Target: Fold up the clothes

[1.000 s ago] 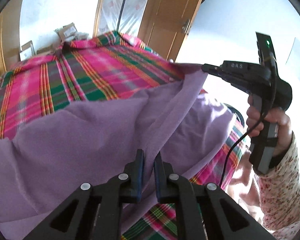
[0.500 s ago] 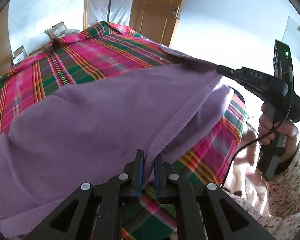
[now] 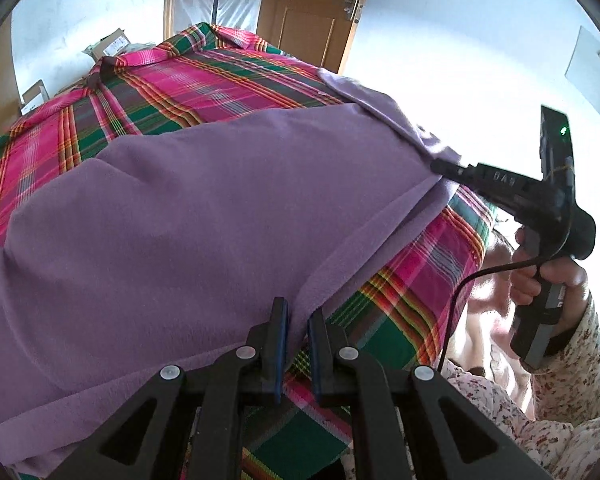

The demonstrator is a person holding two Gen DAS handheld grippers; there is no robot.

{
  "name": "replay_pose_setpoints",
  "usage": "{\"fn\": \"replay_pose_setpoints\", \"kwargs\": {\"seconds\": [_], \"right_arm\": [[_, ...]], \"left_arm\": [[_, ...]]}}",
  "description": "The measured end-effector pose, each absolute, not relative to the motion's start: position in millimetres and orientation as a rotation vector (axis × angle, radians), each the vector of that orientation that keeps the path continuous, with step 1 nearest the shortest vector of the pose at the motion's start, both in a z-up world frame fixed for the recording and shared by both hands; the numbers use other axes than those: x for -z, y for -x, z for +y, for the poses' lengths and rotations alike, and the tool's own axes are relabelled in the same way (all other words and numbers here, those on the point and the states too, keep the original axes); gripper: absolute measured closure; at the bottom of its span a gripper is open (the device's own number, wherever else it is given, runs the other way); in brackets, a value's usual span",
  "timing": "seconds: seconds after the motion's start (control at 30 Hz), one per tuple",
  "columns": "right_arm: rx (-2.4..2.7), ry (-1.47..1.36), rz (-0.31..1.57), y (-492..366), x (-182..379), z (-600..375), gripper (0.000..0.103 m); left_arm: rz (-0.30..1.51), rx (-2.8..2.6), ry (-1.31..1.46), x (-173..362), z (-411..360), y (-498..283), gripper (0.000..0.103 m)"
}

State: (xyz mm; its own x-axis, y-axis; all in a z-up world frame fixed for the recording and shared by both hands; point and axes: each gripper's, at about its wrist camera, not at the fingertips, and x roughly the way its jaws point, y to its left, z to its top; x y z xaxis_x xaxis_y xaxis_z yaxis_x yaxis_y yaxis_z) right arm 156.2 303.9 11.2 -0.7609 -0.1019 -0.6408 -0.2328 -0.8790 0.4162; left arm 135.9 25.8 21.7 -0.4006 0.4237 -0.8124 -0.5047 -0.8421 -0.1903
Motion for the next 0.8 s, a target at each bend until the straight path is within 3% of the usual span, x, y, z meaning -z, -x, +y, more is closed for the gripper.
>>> {"fn": "replay_pose_setpoints", "kwargs": {"seconds": [0.5, 0.8], "right_arm": [[-3.06, 1.382, 0.444, -159.6, -16.6, 233.2, 0.095], [-3.213, 1.553, 0.141, -162.2, -20.8, 172.8, 0.095]], "left_arm": [[0.039, -2.14, 1.272, -20.9, 12.9, -135.8, 0.092], [-0.011, -2.072, 1.258, -28.4, -3.1, -137.3, 0.089]]}}
